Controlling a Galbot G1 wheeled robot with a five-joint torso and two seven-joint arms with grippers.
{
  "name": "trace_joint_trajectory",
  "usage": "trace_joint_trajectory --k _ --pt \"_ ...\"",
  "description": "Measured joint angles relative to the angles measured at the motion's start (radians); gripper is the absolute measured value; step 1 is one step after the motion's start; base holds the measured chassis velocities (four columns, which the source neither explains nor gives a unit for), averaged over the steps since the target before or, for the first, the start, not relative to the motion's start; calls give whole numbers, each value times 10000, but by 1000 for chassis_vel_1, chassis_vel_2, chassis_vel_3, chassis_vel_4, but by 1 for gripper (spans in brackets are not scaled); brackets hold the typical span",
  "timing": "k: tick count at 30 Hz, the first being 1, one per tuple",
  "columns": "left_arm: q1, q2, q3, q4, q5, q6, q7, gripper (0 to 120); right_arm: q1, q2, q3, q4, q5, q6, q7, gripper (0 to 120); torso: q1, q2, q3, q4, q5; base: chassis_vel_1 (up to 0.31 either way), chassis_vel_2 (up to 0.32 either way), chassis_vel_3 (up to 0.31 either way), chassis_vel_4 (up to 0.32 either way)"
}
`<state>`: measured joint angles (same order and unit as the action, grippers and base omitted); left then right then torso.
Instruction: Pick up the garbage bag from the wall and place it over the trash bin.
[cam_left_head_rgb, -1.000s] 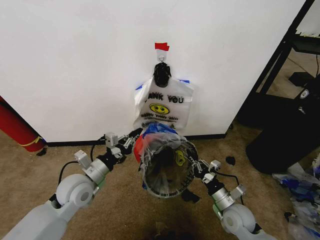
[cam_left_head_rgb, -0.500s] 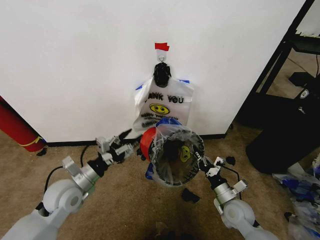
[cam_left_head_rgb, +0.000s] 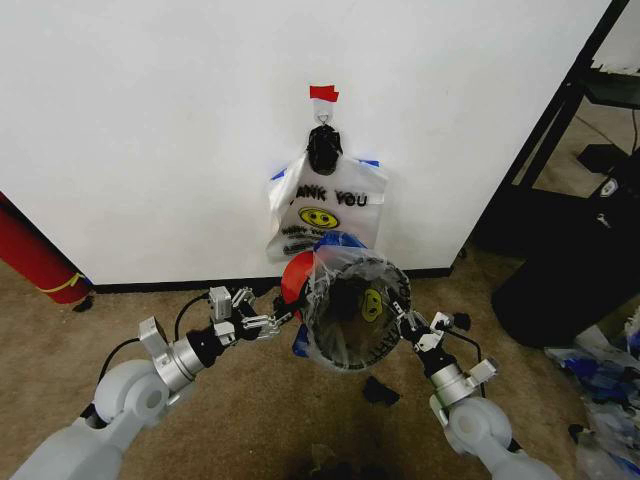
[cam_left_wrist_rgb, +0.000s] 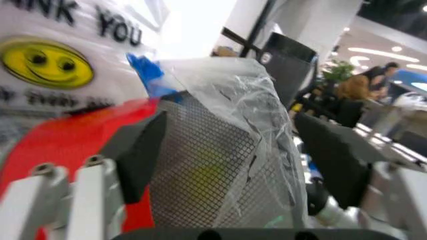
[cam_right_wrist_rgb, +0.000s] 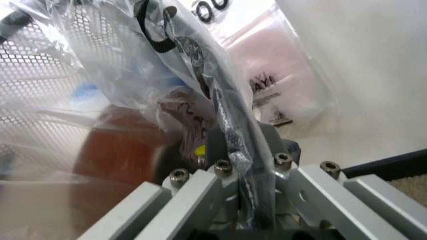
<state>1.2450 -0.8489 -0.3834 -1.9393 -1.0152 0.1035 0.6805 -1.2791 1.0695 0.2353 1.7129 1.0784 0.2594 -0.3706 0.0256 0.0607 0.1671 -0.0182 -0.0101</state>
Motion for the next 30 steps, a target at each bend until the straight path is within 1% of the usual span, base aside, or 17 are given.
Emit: trace_joint_trajectory --k 2,3,4,5,6,7,11,12,15,18,19,20,30 --pt "-2 26 -2 112 -12 158 527 62 15 20 0 -11 -28 10 -79 0 0 0 0 1 0 0 0 0 0" --pt "9 35 -5 152 39 205 758 55 30 31 0 -20 -43 12 -99 0 0 0 0 1 0 0 0 0 0" --pt "21 42 -5 190 112 233 929 53 45 42 0 -28 -53 14 -104 0 0 0 0 1 0 0 0 0 0" --pt "25 43 -4 212 148 243 1005 49 56 52 0 -34 -63 16 -104 0 0 0 0 1 0 0 0 0 0" --pt "23 43 -3 228 167 252 1047 46 66 58 -1 -40 -78 15 -105 0 0 0 0 1 0 0 0 0 0" --pt "23 43 -3 228 167 252 1047 46 66 58 -1 -40 -78 15 -105 0 0 0 0 1 0 0 0 0 0" --pt "-57 54 64 286 209 278 1094 26 73 88 -12 -40 -151 16 -105 0 0 0 0 1 0 0 0 0 0" --pt "-57 54 64 286 209 278 1094 26 73 88 -12 -40 -151 16 -105 0 0 0 0 1 0 0 0 0 0" --pt "-106 52 98 288 214 282 1090 12 53 108 -15 9 -195 16 -105 0 0 0 0 1 0 0 0 0 0" --pt "-113 51 118 288 215 290 1096 3 31 111 -15 41 -221 18 -110 0 0 0 0 1 0 0 0 0 0" --pt "-113 51 118 288 215 290 1096 3 31 111 -15 41 -221 18 -110 0 0 0 0 1 0 0 0 0 0" --pt "-113 51 125 288 214 301 1148 0 22 113 -15 50 -241 23 -112 0 0 0 0 1 0 0 0 0 0" --pt "-130 41 154 284 225 299 1158 0 -22 92 16 115 -307 44 -126 0 0 0 0 1 0 0 0 0 0"
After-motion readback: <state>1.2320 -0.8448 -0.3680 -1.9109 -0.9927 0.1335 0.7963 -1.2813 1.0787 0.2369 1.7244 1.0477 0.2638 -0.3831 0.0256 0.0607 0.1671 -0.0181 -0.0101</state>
